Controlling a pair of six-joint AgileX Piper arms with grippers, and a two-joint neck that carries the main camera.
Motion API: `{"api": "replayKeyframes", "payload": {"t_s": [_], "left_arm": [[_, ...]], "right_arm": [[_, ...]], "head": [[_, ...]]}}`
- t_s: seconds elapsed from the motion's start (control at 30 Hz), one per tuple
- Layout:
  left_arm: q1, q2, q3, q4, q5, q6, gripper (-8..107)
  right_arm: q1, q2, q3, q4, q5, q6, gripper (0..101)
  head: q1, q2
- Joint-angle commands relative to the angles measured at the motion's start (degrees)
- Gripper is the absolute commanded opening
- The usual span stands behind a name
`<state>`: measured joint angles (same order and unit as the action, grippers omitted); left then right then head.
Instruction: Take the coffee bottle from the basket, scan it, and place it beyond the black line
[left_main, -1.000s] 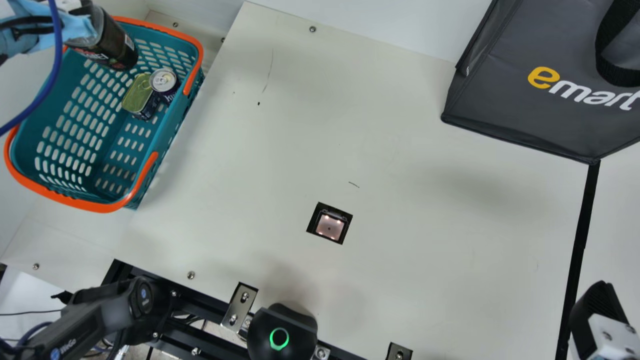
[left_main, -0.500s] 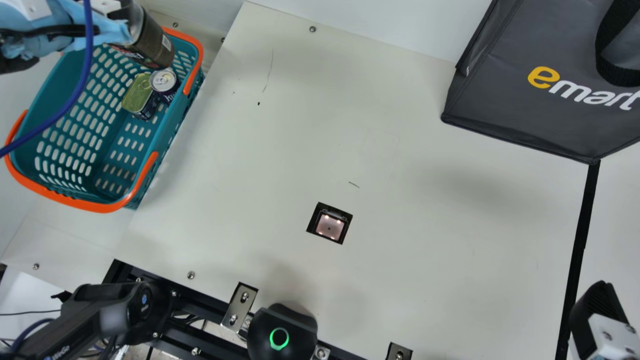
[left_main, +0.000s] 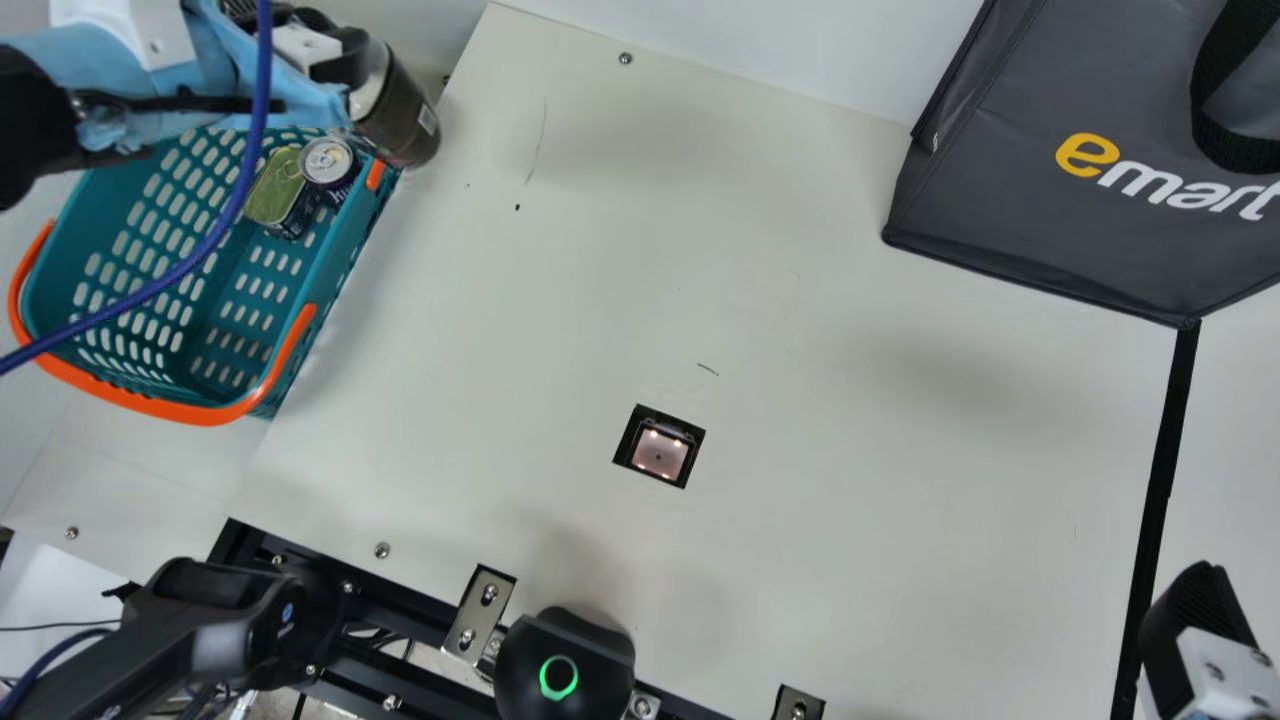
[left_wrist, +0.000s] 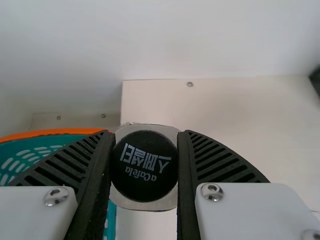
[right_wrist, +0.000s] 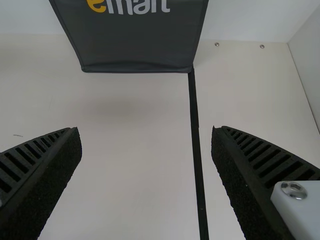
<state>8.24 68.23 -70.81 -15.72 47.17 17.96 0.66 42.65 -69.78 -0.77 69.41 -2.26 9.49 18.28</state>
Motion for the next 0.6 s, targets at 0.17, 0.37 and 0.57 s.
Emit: {"api": "replayKeyframes", "payload": {"t_s": [0.17,0.37,0.57], "left_arm": [[-7.2,-0.8,0.5,1.1,0.6,-2.2,10],[-12.1,-1.1,1.1,1.2,0.9,-2.8,10],[-16.7,-1.0,1.9,0.6,0.9,-2.2,10]], "right_arm": [[0.0,0.0,0.0,0.0,0.0,0.0,91],[0.0,0.0,0.0,0.0,0.0,0.0,91],[0.0,0.0,0.0,0.0,0.0,0.0,91]], "head": [[-1.6,0.1],[-1.6,0.1],[-1.6,0.1]]}}
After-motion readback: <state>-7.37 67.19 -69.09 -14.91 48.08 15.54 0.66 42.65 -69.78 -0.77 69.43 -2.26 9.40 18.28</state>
